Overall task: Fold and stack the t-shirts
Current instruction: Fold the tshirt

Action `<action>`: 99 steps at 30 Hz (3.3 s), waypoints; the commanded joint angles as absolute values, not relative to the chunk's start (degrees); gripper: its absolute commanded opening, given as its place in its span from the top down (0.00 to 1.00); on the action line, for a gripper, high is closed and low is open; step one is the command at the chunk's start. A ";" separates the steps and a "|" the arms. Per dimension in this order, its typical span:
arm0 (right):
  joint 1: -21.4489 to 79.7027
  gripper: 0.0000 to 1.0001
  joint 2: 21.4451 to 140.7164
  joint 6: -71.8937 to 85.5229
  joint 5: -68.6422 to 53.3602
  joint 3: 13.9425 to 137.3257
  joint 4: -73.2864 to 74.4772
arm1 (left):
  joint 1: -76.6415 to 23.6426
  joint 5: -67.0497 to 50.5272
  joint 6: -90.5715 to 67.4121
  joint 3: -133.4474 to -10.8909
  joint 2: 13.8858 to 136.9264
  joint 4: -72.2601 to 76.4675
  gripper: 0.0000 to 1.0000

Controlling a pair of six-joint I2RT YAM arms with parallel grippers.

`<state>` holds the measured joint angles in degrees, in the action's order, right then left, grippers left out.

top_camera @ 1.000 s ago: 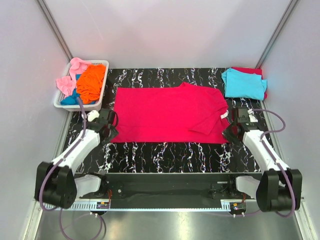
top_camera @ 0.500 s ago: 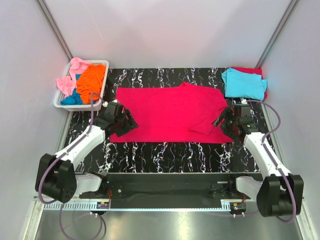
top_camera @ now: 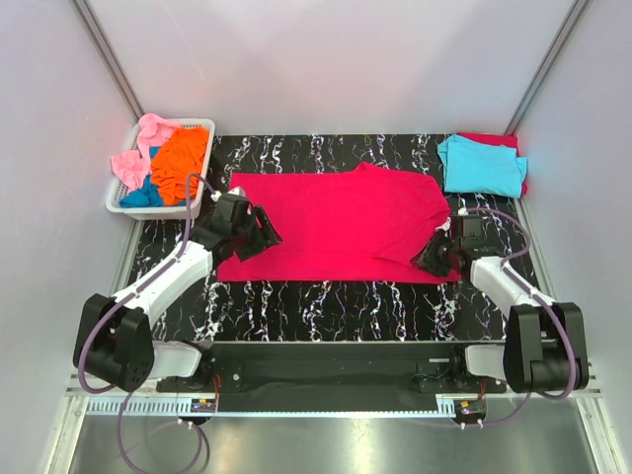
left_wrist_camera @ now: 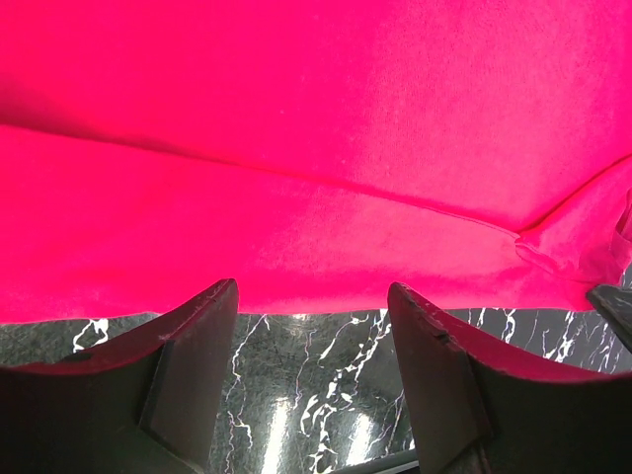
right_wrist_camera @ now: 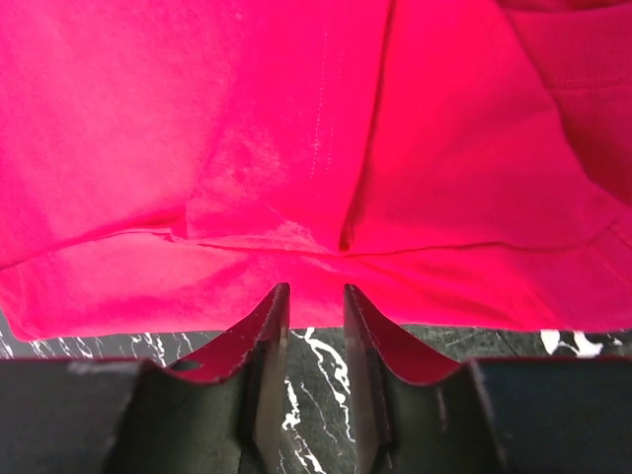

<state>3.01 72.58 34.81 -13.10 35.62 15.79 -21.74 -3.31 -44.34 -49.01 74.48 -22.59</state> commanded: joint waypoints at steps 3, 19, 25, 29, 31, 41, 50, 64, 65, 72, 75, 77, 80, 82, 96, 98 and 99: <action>3.34 0.66 75.40 34.28 -14.68 35.86 10.63 | -21.71 -2.46 -43.24 -48.43 72.77 -21.01 0.33; 3.25 0.74 81.91 31.99 -13.01 38.76 8.35 | -21.71 -1.58 -42.19 -49.22 73.39 -22.06 0.33; 3.34 1.00 84.29 31.47 -13.01 40.43 7.73 | -21.71 -1.14 -41.92 -49.39 73.48 -22.67 0.33; 3.43 1.00 83.41 31.73 -13.62 41.31 7.74 | -21.71 -0.97 -41.92 -49.66 73.48 -23.03 0.33; 3.43 1.00 82.01 31.90 -14.50 41.75 7.73 | -21.71 -0.88 -41.92 -49.66 73.30 -23.11 0.33; 3.43 1.00 83.84 30.32 -23.37 47.98 4.84 | -21.71 -0.70 -41.75 -50.19 74.09 -23.12 0.33; 3.51 1.00 98.07 28.39 -35.50 55.71 0.53 | -21.71 1.22 -41.31 -51.15 74.53 -23.99 0.33; 7.73 0.95 111.79 27.42 -43.95 64.86 -4.22 | -21.71 1.41 -40.96 -51.94 76.20 -24.34 0.33; 7.82 0.82 111.97 27.07 -43.86 65.21 -4.22 | -21.71 1.49 -40.87 -51.86 75.94 -24.35 0.33; 8.35 0.46 108.65 25.84 -39.38 63.99 -3.96 | -21.71 1.58 -40.08 -51.15 75.68 -24.26 0.33; 8.44 0.46 105.40 25.40 -36.75 62.50 -4.56 | -21.71 1.93 -39.99 -50.54 75.32 -24.17 0.33; 8.44 0.46 103.28 25.66 -35.51 60.05 -6.67 | -21.71 2.11 -40.08 -50.01 74.80 -24.26 0.33; 8.44 0.46 99.24 26.80 -36.38 56.88 -12.38 | -21.71 2.02 -40.25 -49.13 73.83 -24.17 0.33; 8.44 0.46 97.04 27.94 -37.35 55.55 -16.60 | -21.71 1.93 -40.43 -48.43 72.95 -24.00 0.33; 8.44 0.51 93.86 24.44 -13.11 57.56 2.80 | -21.71 -3.07 -39.90 -47.29 70.93 -21.71 0.33; 8.44 0.52 95.00 24.35 -10.21 59.13 5.00 | -21.71 -3.25 -39.99 -47.29 71.10 -21.71 0.33; 8.44 0.53 96.14 24.08 -9.24 59.85 6.40 | -21.71 -3.34 -39.99 -47.29 71.10 -21.62 0.33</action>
<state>8.08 96.53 26.13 -16.97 56.25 1.74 -21.74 -1.34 -40.71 -47.22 72.10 -24.29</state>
